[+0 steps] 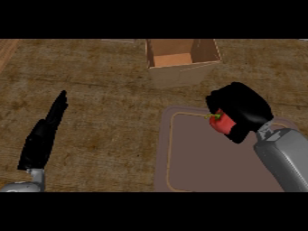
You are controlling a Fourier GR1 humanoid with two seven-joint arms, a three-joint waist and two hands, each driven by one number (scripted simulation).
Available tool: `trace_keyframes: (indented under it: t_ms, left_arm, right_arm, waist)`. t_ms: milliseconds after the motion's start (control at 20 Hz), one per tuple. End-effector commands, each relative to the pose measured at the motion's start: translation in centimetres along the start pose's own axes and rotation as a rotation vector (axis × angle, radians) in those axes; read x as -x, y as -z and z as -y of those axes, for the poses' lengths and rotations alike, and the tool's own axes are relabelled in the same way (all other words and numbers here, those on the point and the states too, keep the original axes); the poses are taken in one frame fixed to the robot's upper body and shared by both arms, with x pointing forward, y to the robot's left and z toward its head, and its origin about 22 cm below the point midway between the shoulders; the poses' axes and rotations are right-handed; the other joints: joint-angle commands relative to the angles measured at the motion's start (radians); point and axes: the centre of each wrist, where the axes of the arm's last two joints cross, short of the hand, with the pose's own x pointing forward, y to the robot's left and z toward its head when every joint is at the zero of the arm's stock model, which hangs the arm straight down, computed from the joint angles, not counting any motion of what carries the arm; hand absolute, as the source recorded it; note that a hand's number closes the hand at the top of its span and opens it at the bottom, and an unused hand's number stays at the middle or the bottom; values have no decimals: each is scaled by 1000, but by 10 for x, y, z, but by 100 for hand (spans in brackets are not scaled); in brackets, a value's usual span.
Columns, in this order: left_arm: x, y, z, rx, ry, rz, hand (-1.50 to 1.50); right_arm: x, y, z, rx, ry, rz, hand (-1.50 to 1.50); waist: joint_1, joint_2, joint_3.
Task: Pick the bell pepper from the tray and place it in the cardboard box
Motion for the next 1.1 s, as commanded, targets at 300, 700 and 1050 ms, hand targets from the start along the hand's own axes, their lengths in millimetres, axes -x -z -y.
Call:
trace_keyframes:
  t_ms: [300,700,1050]
  left_arm:
    - [-11,8,15,52,-8,41,0]
    - [-10,11,17,59,11,21,0]
    - [-8,15,8,44,21,17,0]
  right_arm:
    - [108,4,84,142,48,196,150]
    - [136,21,110,280,443,572,150]
    - [144,33,144,259,567,735,150]
  waist:
    - [52,18,2]
    - [50,7,0]
    - [38,-3,-4]
